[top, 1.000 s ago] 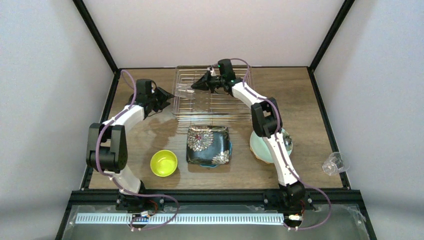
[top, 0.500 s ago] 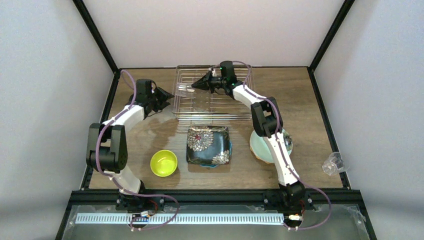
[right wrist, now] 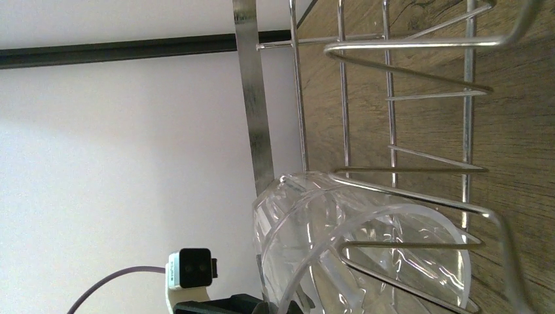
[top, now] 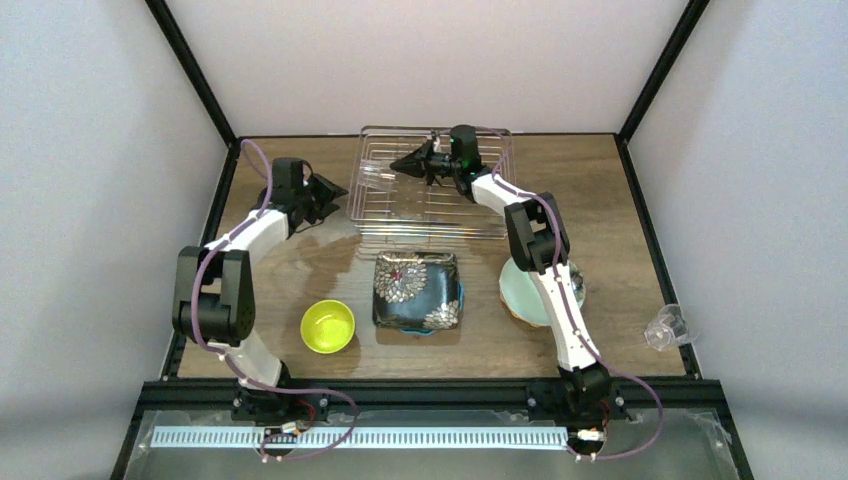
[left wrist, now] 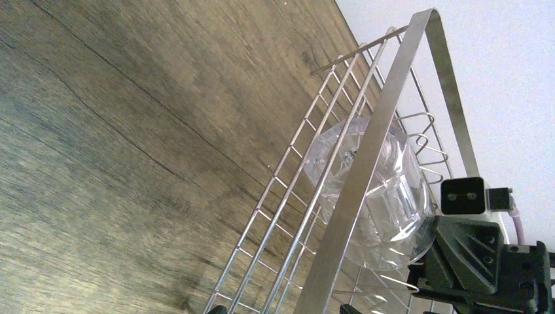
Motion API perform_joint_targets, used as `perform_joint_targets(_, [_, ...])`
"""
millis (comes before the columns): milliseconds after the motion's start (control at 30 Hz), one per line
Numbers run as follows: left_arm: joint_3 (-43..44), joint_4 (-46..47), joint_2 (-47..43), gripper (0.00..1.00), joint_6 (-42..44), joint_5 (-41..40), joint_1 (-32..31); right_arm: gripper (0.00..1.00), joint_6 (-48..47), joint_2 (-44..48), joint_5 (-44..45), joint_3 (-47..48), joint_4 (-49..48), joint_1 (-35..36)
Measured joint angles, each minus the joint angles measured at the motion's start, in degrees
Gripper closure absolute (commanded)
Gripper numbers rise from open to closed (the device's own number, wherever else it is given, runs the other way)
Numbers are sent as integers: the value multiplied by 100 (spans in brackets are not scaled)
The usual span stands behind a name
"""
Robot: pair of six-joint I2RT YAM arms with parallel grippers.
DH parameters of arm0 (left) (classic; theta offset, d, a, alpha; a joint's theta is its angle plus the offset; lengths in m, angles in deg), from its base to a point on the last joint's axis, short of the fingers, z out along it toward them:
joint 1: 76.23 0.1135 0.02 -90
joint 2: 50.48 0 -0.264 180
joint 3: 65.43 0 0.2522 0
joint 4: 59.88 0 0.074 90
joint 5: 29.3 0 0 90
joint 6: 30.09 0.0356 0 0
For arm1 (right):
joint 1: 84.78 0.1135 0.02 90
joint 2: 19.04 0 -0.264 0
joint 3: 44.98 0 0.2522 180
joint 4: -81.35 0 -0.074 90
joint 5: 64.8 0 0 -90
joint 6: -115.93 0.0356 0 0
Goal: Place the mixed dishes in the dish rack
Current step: Grab the cup from the dish rack.
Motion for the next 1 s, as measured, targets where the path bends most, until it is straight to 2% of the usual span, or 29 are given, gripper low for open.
perform_joint_targets(500, [37,-7,44,0,-9,-7,-37,99,789,0,-46,-424,-1141,-17])
perform_joint_targets(1000, [133,-52,87,0,-26,-59,-48,99,1152,0,-50,-529,-1478,-35])
